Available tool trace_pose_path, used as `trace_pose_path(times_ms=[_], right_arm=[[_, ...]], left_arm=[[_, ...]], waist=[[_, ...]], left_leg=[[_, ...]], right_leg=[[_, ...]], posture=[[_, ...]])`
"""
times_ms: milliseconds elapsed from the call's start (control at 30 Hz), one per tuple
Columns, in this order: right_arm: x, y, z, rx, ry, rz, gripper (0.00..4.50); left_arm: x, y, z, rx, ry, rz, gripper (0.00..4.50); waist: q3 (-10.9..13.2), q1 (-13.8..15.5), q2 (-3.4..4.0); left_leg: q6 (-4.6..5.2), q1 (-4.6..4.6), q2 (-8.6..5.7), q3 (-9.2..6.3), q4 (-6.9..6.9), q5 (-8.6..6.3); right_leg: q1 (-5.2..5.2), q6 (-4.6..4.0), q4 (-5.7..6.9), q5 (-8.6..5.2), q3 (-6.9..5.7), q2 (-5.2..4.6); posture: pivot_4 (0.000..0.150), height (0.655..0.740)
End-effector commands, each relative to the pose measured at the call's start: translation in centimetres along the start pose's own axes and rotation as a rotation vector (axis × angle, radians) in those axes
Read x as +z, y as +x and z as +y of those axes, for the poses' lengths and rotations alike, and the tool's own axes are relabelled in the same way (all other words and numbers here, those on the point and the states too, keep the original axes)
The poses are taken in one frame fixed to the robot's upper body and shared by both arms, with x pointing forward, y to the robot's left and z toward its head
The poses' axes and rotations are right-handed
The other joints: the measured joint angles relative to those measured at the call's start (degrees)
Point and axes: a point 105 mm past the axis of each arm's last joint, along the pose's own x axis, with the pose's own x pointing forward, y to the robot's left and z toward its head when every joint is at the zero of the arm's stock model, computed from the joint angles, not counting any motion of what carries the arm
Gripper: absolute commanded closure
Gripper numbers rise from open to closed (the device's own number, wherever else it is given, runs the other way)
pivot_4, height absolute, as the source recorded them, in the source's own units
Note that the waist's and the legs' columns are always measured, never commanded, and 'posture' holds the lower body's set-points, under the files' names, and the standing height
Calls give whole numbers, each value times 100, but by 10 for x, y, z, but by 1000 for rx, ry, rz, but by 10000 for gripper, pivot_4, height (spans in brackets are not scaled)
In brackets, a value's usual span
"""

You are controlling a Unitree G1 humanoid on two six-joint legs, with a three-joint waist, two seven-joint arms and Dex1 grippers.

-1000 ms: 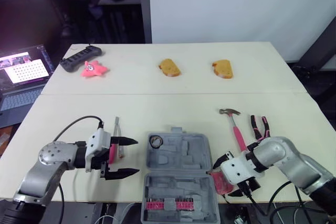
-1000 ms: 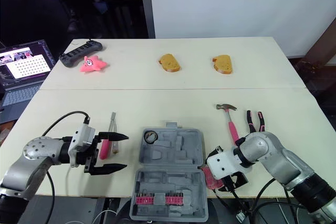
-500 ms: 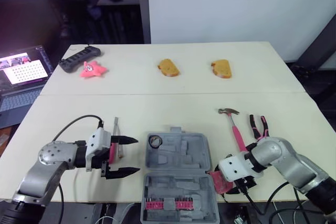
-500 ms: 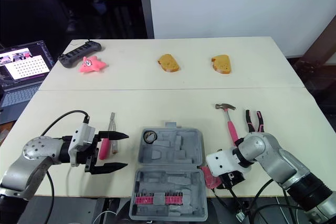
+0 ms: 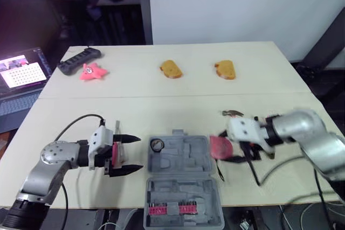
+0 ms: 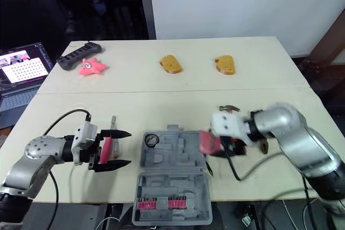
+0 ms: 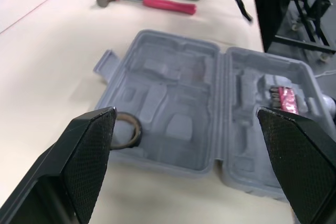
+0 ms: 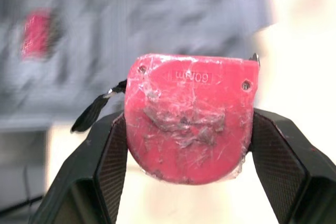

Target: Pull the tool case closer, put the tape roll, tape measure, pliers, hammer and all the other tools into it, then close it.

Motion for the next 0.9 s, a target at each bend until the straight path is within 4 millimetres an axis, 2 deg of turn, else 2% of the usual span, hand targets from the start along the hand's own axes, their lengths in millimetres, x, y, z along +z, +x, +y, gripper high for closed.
trace_pose_path(times_ms=[33, 133, 300, 600, 900], right_arm=[[9, 16, -8, -6, -7, 66, 16176], [6, 33, -18, -1, -14, 165, 16176], [-11, 49, -16, 69, -42, 313, 16176], [-12, 72, -19, 100, -70, 364, 16176], [-5, 85, -27, 83, -112, 359, 16176]], left_arm=[[5, -1, 4, 7, 34, -6, 0], [5, -1, 6, 5, 38, -6, 0], [6, 0, 5, 4, 41, -5, 0], [6, 1, 2, 18, 37, -7, 0], [4, -1, 0, 27, 32, -5, 0]], waist=[[0, 22, 0], [1, 20, -1], [1, 9, -1], [1, -116, -1], [1, -127, -1]], left_leg=[[0, -2, -2, 0, 0, 0], [0, -6, -10, 1, 2, 0], [-30, -17, -13, 1, 1, 17], [-36, -20, -11, -1, 1, 22], [-43, -19, -11, 1, 2, 25]], right_leg=[[-1, 0, -1, 0, 0, -3], [-3, 5, -3, 3, -1, -11], [-12, 9, -5, 5, -1, -12], [-23, 8, 13, 6, 0, -9], [-33, 7, 32, 5, 5, -9]], posture=[[1500, 7400], [1500, 7400], [1500, 7400], [1500, 7400], [1500, 7400]])
